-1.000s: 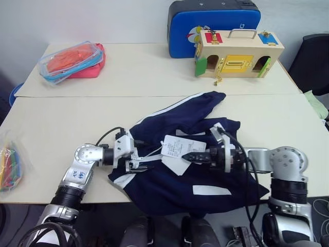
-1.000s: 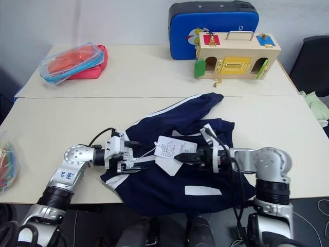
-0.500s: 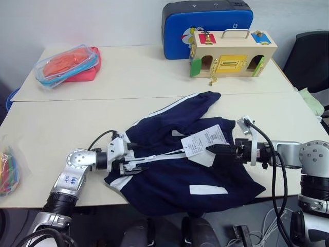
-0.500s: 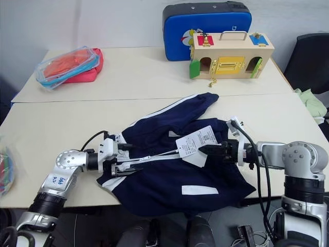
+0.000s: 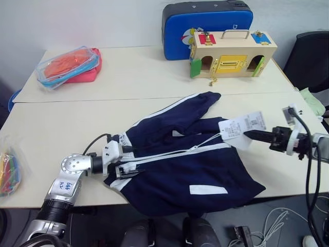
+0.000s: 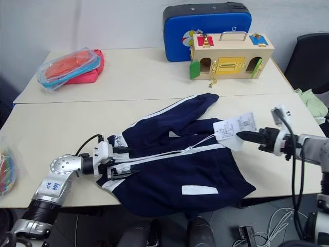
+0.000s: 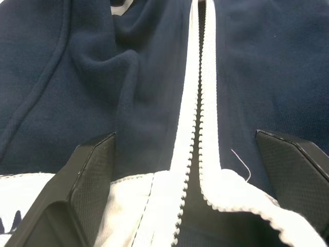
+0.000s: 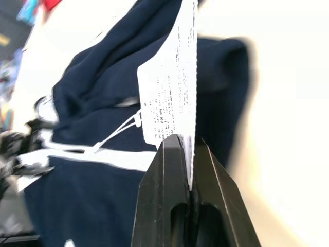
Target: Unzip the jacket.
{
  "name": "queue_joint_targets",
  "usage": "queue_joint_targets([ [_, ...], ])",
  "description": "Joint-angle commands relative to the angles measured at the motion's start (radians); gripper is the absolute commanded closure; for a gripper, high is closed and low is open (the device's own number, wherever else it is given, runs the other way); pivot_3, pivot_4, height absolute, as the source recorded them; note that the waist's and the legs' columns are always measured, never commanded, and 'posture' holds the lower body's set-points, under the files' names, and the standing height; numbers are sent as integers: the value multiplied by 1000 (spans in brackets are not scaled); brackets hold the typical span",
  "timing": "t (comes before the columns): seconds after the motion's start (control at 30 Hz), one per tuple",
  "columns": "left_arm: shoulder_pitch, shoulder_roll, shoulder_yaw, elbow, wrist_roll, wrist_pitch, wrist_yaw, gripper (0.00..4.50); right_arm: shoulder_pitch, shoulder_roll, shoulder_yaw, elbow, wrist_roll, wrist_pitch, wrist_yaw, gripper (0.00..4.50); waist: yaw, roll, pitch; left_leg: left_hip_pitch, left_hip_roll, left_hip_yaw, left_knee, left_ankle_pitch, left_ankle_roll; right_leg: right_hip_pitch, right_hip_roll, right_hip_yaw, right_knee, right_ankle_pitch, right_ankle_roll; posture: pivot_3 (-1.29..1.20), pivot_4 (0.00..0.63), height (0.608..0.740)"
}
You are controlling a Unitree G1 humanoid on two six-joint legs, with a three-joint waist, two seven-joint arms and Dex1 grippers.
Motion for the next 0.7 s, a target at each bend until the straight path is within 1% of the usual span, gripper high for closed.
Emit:
queue_joint_targets([
  [0.03,71,25,-31,70,51,49,-1,0,-4,-75,-16,82,-76,-109,60,4477,1,0,0,0,0,1,0,0,0,0,0,0,0,0,0,0,150,740],
  [0.23,70,23,-36,73,54,43,-3,0,-27,-132,-5,224,-191,-279,128,4477,1,1,-1,6,0,7,-3,0,0,1,0,6,0,0,0,0,150,740],
  [0.37,74,27,-37,75,59,36,-4,0,-63,-143,-26,297,-234,-325,134,4477,2,1,-1,11,0,13,-8,0,0,0,0,12,0,0,0,0,150,740],
  [0.43,75,29,-35,74,58,35,-6,0,-67,-131,-43,317,-260,-398,124,4477,2,2,-1,12,0,14,-9,0,0,0,0,14,1,0,0,0,150,740],
  [0.5,76,37,-42,77,68,16,-17,0,-57,-101,-73,314,-278,-536,130,4477,2,2,-1,12,1,15,-9,0,0,-1,1,15,0,0,0,0,150,740],
  [0.57,77,42,-46,74,68,4,-30,0,-35,-73,-104,278,-252,-591,160,4477,2,2,-1,13,1,17,-10,-1,0,-1,1,16,1,0,0,0,150,740],
  [0.7,64,38,-36,68,50,11,-27,0,-13,-46,-110,272,-269,-626,144,4477,3,2,-1,13,1,17,-11,-1,-1,-1,1,17,0,0,0,0,150,740],
])
